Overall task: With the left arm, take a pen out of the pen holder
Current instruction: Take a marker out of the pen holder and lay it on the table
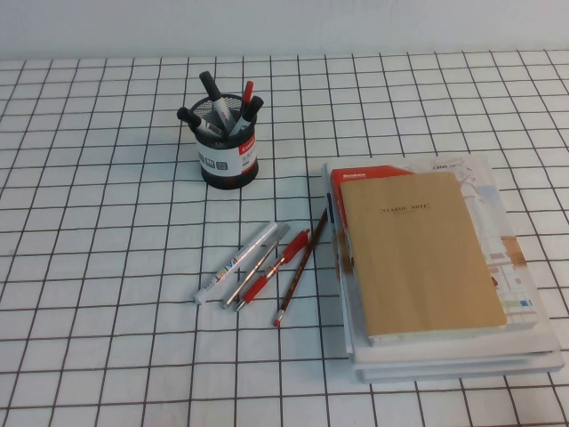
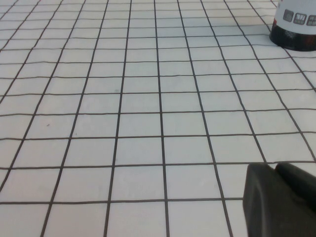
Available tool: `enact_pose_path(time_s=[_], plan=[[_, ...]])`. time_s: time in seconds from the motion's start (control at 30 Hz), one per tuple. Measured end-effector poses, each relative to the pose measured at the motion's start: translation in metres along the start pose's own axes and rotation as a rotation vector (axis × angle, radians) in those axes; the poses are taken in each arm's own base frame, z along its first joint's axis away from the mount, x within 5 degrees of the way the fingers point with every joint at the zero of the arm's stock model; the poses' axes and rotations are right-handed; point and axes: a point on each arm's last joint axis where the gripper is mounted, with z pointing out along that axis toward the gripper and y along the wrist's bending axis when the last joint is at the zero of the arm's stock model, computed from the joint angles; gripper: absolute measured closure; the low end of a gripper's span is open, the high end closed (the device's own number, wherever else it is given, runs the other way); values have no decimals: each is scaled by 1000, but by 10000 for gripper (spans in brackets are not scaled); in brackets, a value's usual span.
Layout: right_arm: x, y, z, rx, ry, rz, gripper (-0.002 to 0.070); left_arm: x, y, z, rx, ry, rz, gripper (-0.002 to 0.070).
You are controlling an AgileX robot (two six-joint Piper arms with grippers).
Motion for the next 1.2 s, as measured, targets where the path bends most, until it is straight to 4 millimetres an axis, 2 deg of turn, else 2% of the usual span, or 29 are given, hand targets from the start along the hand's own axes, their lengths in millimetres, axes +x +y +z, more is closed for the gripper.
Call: enact_pose_path(time_s=[0.97,1.2], plan=[[0,0,0,0,0,0,691,0,1,0,-8,1,26,675],[0,0,0,0,0,0,691,-3,-4,0,47,-30,-124,675]])
